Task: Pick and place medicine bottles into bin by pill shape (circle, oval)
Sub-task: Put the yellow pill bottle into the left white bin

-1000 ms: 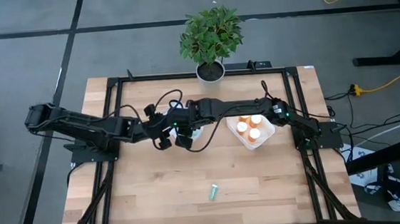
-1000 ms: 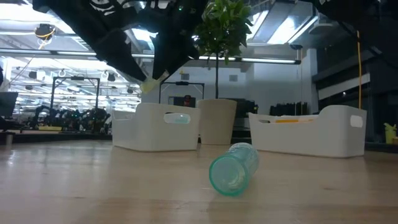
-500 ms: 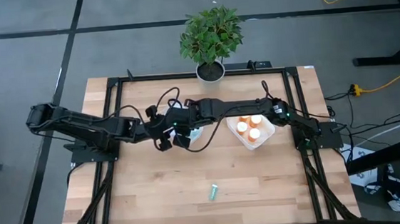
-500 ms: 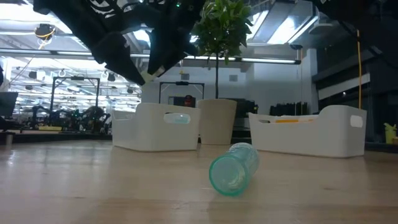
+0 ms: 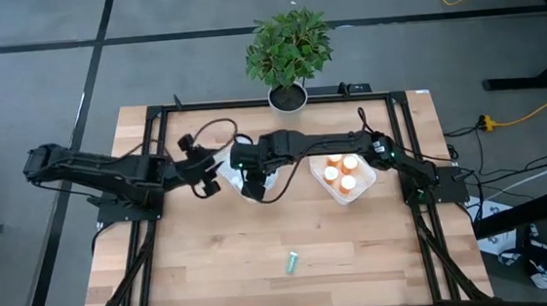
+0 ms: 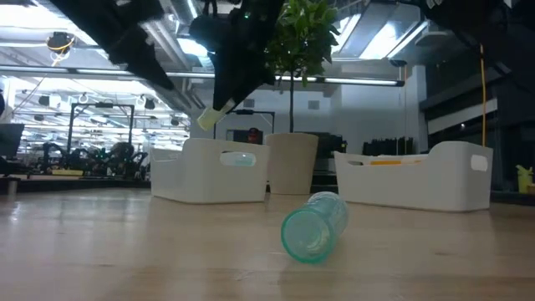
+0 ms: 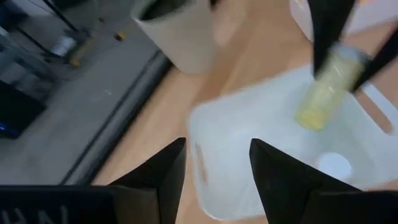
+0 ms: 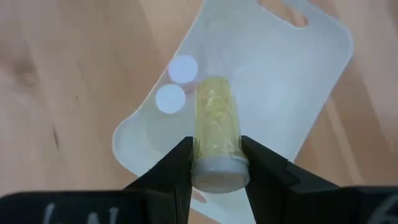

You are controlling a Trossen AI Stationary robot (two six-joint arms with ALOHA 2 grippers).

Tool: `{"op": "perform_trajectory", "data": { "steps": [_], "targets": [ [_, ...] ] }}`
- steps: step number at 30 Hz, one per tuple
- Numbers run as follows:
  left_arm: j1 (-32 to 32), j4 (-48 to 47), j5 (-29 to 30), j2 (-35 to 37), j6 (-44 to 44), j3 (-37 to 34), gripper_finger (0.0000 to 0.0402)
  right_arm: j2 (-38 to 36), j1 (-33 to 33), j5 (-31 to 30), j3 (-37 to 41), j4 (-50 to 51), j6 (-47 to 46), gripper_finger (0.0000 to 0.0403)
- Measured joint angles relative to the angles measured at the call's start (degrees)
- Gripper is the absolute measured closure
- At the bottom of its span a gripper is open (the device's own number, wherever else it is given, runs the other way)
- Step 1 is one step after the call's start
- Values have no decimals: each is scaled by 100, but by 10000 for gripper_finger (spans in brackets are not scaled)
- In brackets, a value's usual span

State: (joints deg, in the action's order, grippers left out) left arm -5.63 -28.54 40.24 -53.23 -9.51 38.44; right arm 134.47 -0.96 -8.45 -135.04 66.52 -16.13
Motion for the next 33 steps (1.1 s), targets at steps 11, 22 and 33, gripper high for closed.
{"op": "perform_trajectory", "data": {
  "steps": [11,22,33],
  "targets": [
    [0,3,232,1134,190,7,231,31,-464,540,2,-22,-678,283],
    [0,2,230,1397,222,4,231,251,-800,1611,11,-132,-785,283],
    [0,-68,209,1383,222,4,231,354,-794,1729,37,153,-934,283]
  ]
}}
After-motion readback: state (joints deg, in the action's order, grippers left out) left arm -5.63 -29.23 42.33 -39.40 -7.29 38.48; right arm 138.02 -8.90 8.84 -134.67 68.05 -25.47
